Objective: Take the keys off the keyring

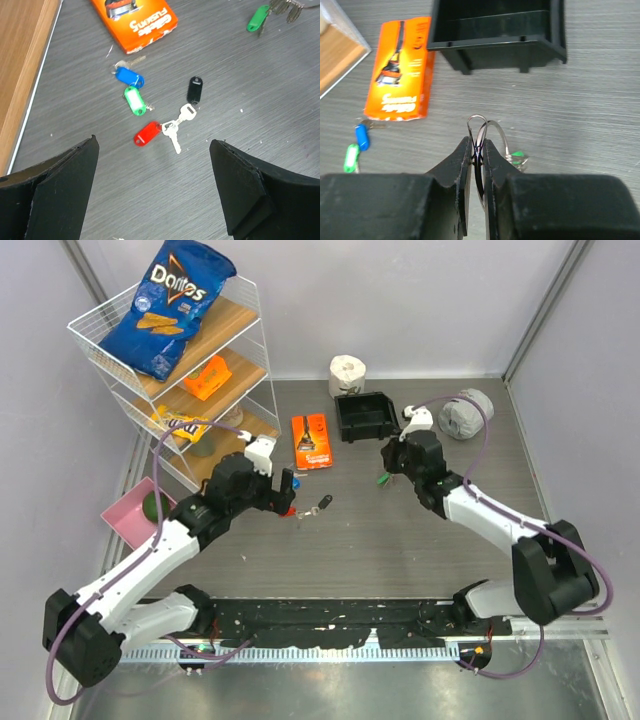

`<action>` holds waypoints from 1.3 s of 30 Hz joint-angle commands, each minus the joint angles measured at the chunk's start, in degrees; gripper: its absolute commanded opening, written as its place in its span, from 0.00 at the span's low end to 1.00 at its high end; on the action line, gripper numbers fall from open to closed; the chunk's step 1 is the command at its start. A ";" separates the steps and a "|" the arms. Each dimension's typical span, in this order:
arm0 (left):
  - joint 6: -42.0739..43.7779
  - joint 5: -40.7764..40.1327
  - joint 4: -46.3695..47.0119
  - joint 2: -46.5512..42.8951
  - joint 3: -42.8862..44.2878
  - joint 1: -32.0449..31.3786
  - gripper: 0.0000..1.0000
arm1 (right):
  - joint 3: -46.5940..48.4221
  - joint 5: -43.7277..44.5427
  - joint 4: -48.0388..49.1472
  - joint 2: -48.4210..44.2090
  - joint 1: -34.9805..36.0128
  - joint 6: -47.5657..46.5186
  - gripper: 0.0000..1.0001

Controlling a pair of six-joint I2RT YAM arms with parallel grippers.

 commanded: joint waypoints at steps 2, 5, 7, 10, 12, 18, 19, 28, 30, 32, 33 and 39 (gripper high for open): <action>-4.27 -6.37 3.04 -5.14 -2.73 -0.04 1.00 | 5.25 -4.69 0.47 4.45 -6.37 1.19 0.05; -4.53 -6.55 2.86 -7.08 -3.96 -0.04 1.00 | 4.46 -6.38 2.92 3.84 -7.96 2.07 0.05; -5.85 -6.99 3.30 -7.69 -5.10 0.05 1.00 | 3.84 -6.65 3.98 3.58 -8.05 1.99 0.05; -7.35 -5.16 4.88 -7.08 -6.86 -0.04 1.00 | 3.75 -10.13 4.60 2.88 -8.05 1.73 0.05; -7.17 -2.17 6.11 -5.94 -7.13 0.05 1.00 | 3.49 -12.35 5.21 1.91 -8.05 1.81 0.05; -7.44 -2.68 7.79 -3.30 -7.13 0.13 0.99 | 4.97 -6.32 1.28 1.46 -8.14 1.37 0.24; -7.61 -3.47 7.35 -3.13 -6.95 0.05 1.00 | 5.94 0.67 -0.48 1.90 -8.05 1.98 0.58; -11.39 -16.99 -0.37 -7.16 -5.99 0.05 1.00 | 10.53 19.98 -18.59 -3.00 -8.14 5.86 0.95; -12.26 -20.33 -5.29 -9.27 -4.15 -0.04 1.00 | 9.04 18.76 -20.09 -7.13 -8.14 3.22 0.96; -13.76 -24.11 -10.38 -11.38 -1.69 -0.04 1.00 | 6.92 16.31 -22.11 -12.40 -8.14 2.25 0.95; -14.55 -25.52 -13.37 -12.43 -0.11 -0.04 1.00 | 6.13 15.42 -23.77 -15.90 -8.14 1.64 0.95; -10.88 -33.79 -24.11 -20.95 7.63 0.05 1.00 | 6.38 13.39 -33.35 -34.18 -8.14 0.32 0.96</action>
